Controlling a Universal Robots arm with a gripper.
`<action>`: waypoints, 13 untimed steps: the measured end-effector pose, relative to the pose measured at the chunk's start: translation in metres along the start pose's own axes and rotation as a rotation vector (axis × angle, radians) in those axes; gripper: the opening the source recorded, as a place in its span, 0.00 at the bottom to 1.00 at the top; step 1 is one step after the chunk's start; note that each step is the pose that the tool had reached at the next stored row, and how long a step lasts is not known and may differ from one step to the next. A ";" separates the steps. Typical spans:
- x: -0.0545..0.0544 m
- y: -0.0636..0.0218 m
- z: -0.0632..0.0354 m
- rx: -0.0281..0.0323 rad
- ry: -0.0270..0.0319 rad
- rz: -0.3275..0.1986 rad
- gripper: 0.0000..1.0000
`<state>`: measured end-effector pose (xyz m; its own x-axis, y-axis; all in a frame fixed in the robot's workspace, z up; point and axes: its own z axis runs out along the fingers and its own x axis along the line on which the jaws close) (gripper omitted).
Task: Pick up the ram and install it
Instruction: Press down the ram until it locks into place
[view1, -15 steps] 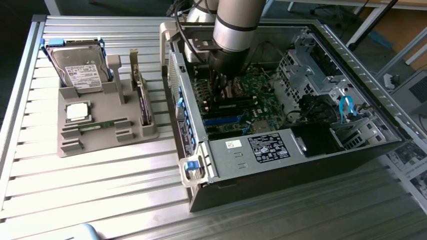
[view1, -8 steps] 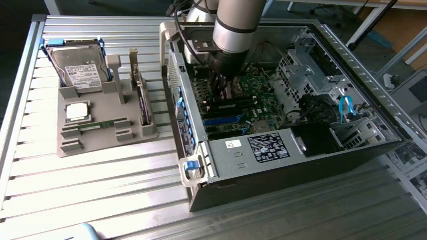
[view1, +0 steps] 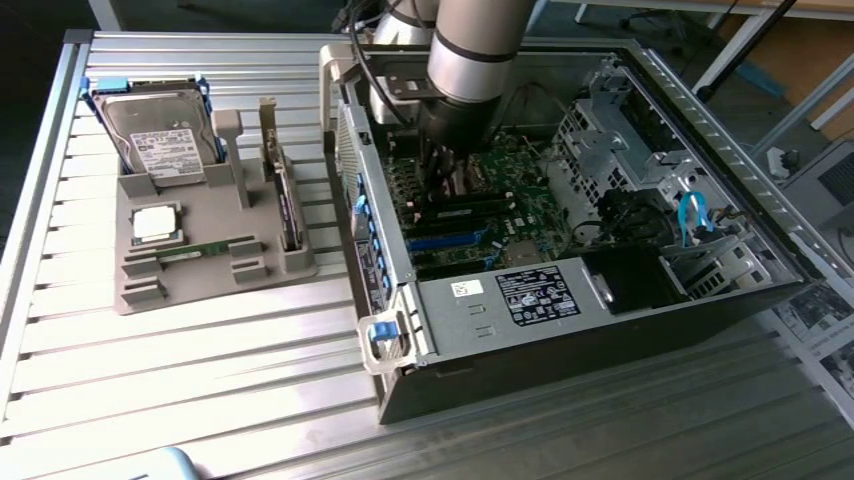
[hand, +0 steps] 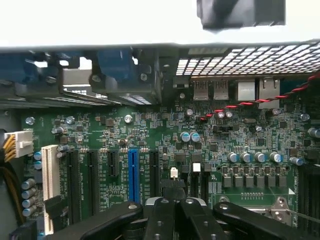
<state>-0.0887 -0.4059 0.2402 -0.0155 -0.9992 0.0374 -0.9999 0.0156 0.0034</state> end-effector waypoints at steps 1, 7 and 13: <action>0.000 -0.0001 -0.0030 0.0001 -0.0001 0.000 0.11; 0.000 -0.0055 -0.0102 0.0001 -0.0002 0.000 0.11; 0.000 -0.0218 -0.0111 -0.0028 -0.0001 0.000 0.11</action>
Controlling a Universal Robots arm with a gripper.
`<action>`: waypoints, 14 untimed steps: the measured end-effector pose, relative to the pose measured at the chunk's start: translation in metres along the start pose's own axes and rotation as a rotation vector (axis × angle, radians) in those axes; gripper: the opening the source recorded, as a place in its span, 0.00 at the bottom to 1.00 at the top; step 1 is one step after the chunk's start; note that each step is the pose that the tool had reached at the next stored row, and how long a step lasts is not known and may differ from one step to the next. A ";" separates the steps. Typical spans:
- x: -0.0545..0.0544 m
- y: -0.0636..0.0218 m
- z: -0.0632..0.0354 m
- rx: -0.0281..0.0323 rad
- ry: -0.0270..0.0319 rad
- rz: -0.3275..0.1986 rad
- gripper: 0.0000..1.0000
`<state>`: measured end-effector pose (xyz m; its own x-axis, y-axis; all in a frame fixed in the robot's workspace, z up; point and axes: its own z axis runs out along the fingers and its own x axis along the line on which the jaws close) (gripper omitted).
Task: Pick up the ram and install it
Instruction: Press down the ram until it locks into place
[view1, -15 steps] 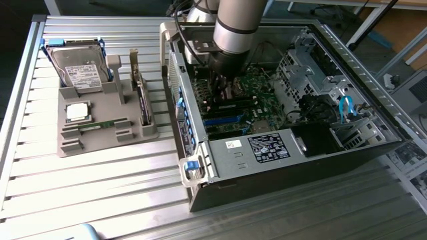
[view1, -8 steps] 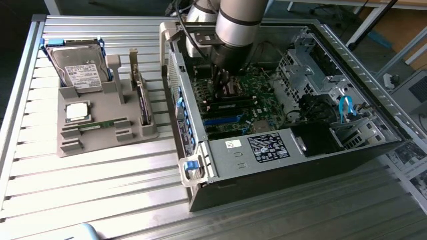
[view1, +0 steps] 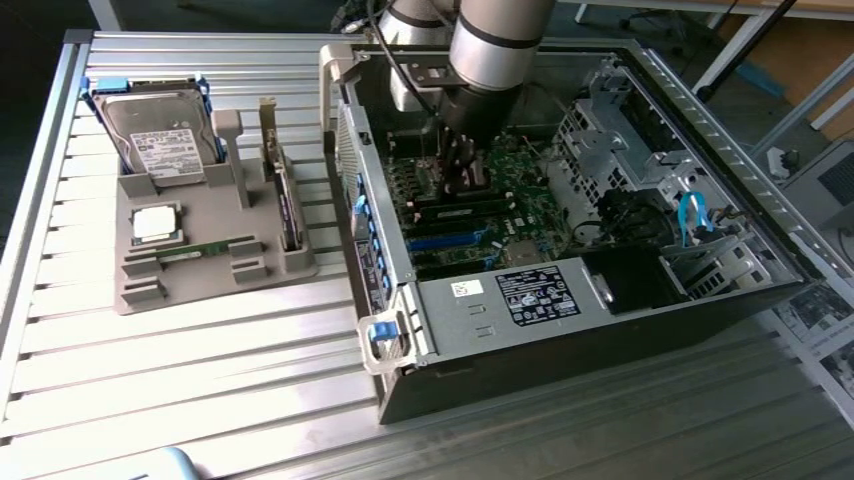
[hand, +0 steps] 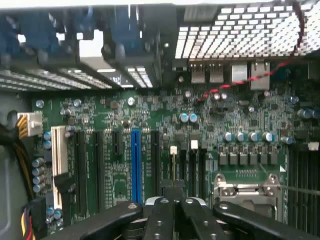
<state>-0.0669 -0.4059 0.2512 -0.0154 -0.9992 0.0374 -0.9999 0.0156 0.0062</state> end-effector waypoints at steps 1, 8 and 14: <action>0.000 -0.0025 -0.0002 -0.0004 0.0002 0.000 0.11; 0.000 -0.0175 -0.0018 -0.0015 0.0001 0.000 0.11; 0.000 -0.0261 -0.0068 -0.0016 0.0000 0.000 0.11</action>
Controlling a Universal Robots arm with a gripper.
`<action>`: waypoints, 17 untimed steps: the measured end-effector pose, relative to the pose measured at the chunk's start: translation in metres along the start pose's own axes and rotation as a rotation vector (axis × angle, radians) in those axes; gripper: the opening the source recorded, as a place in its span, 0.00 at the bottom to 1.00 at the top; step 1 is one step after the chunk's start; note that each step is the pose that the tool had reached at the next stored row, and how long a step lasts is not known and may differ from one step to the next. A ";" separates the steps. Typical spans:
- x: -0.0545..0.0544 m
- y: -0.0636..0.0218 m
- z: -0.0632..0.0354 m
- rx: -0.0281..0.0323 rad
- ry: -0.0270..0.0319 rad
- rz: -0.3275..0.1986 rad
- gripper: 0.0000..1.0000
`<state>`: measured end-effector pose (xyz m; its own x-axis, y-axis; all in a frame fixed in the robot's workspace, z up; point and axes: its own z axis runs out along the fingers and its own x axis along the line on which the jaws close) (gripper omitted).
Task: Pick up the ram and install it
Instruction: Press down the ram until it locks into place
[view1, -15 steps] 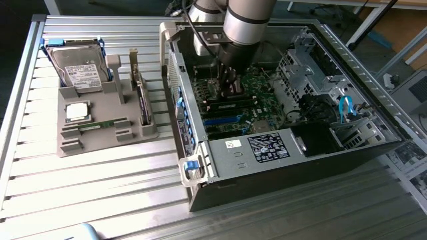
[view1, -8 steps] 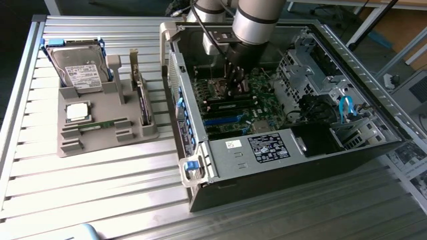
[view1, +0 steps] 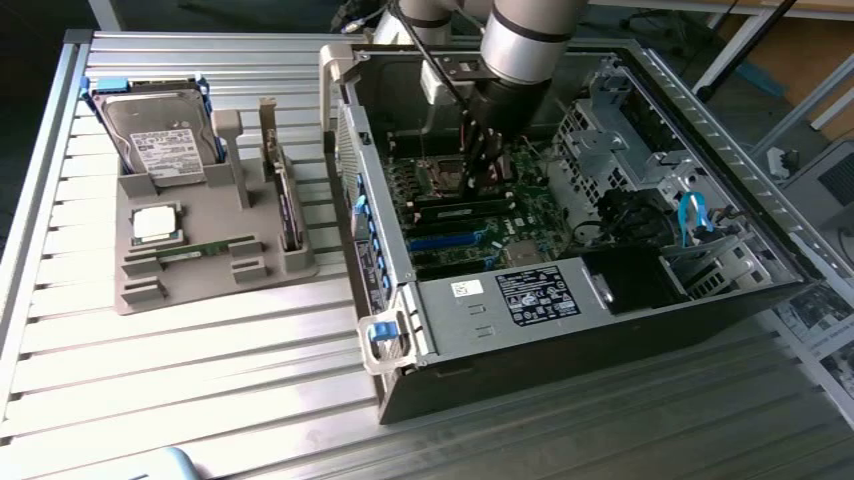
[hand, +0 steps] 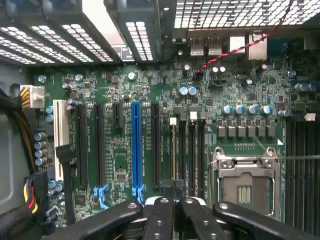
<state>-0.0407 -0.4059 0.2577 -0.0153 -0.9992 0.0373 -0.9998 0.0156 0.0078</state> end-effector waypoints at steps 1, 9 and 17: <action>0.000 -0.0012 -0.0017 0.0000 0.0001 0.000 0.11; 0.001 -0.0064 -0.0295 0.0000 0.0000 0.000 0.11; 0.001 -0.0162 -0.0414 -0.0008 0.0001 0.000 0.11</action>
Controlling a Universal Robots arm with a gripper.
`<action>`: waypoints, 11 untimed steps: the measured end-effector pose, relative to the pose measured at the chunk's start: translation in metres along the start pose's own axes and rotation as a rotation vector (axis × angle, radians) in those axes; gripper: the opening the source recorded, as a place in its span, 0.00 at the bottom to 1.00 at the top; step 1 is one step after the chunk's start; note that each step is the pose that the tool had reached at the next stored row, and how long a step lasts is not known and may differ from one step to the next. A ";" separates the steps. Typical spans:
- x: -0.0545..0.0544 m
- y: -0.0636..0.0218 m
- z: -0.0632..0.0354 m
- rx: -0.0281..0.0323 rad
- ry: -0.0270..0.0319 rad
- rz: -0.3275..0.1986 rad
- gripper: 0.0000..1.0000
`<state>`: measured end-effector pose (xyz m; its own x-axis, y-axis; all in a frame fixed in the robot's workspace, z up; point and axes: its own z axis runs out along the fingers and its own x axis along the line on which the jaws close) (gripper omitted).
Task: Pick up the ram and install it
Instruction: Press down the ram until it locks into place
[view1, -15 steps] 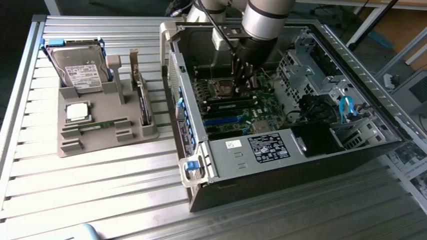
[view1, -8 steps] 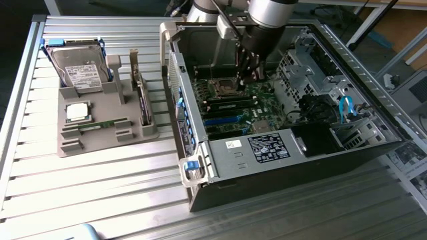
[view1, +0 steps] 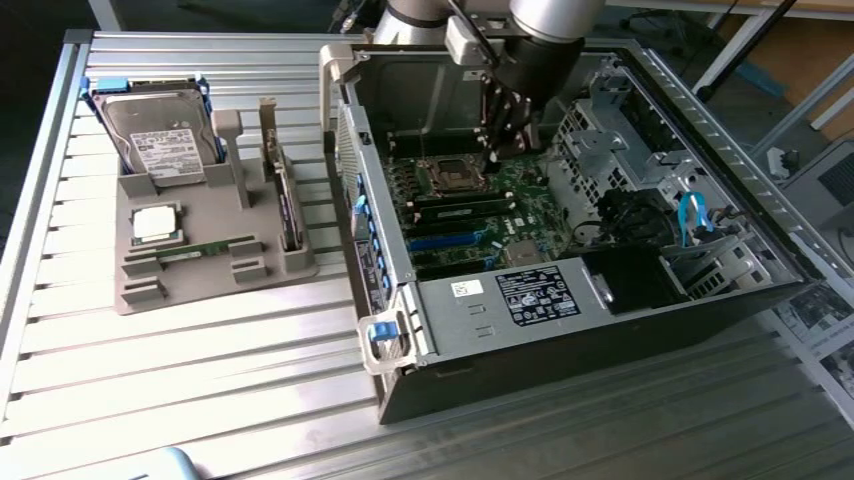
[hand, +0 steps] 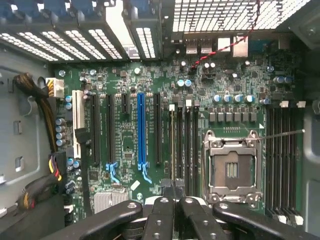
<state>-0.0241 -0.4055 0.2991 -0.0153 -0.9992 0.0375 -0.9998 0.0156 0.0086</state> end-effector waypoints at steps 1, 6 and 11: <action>0.000 -0.0020 -0.0001 -0.0005 -0.0001 0.000 0.11; -0.001 -0.0113 -0.0007 -0.0025 -0.0001 0.000 0.11; -0.001 -0.0240 -0.0009 -0.0069 0.0001 0.000 0.11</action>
<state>-0.0001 -0.4051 0.2998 -0.0150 -0.9992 0.0375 -0.9998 0.0156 0.0155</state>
